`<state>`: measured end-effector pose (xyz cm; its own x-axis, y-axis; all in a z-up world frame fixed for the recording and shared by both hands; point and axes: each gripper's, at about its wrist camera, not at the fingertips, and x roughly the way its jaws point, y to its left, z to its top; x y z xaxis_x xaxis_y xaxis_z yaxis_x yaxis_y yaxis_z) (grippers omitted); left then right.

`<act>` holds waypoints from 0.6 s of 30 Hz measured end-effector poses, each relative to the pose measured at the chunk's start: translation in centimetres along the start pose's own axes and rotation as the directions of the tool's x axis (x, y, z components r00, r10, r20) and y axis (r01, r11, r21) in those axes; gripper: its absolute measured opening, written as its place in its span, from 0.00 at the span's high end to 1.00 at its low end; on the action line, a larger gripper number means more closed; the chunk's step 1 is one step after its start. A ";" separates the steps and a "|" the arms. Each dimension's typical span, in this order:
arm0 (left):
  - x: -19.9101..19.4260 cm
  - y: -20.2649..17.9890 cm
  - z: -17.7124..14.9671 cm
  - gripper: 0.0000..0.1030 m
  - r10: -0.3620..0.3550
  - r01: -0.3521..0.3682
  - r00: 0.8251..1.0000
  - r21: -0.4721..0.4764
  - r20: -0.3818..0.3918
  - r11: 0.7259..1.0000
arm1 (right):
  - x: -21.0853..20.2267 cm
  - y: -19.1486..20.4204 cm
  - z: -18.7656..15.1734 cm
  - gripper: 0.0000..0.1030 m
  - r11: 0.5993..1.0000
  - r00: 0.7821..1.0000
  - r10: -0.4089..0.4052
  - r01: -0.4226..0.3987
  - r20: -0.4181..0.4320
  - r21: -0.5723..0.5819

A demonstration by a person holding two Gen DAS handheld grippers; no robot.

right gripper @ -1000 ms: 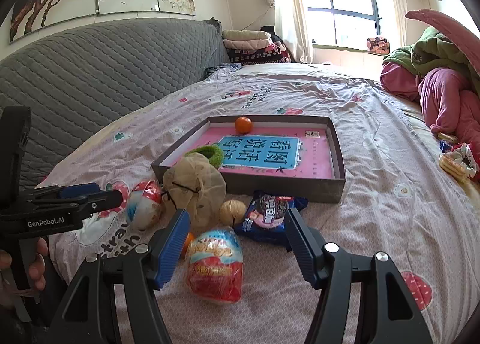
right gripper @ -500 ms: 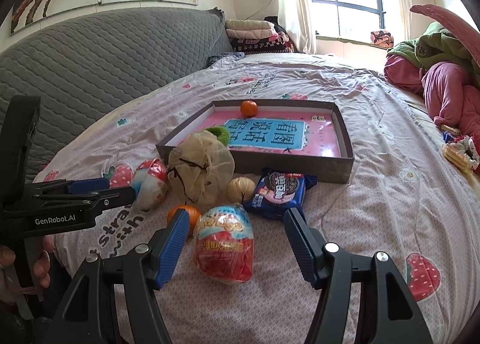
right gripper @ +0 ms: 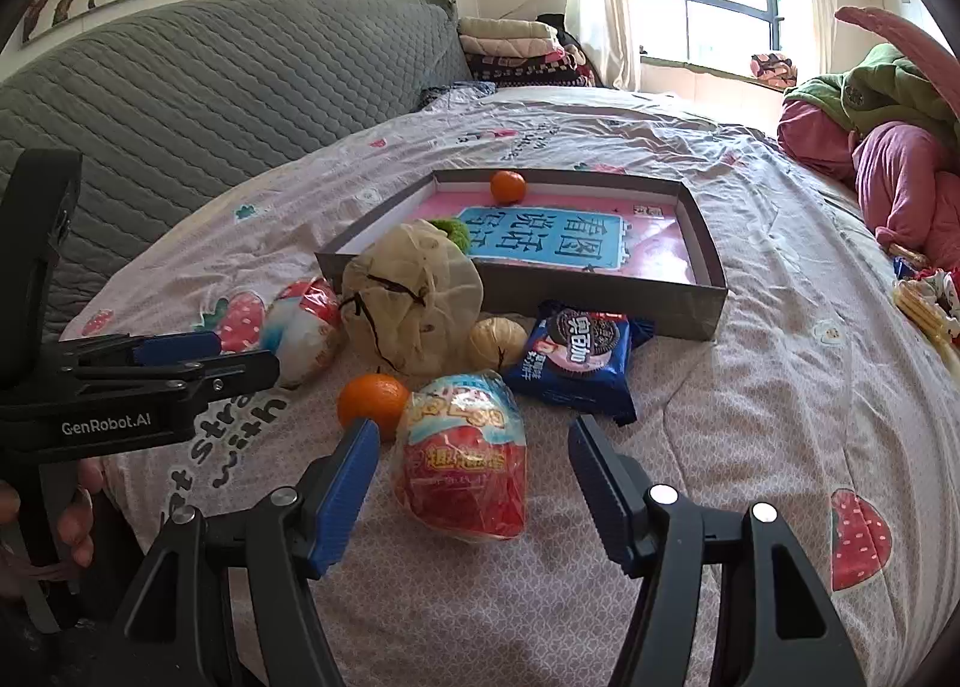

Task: Organize objects
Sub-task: 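Move both grippers toward the two foil-wrapped egg candies, then grasp the red wrapped egg with right gripper while left gripper grasps the blue-white egg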

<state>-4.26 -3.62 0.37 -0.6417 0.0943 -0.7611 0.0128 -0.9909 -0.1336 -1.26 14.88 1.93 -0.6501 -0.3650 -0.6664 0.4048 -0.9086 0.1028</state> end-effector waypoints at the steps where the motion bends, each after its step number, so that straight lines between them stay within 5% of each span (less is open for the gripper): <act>1: 0.0 0.0 0.0 0.34 0.001 -0.001 1.000 -0.003 0.000 1.000 | 0.1 0.0 0.0 0.37 1.000 1.000 -0.004 0.004 -0.004 0.001; 18: 1.8 0.0 0.4 0.34 0.030 -0.029 0.999 -0.028 0.031 0.999 | 2.5 1.6 -0.9 0.37 0.997 0.998 -0.049 0.047 -0.039 -0.058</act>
<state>-5.71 -3.49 -0.77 -0.6647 0.0618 -0.7445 0.0525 -0.9902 -0.1291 -1.68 12.74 -0.22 -0.6435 -0.3116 -0.6992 0.4102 -0.9115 0.0287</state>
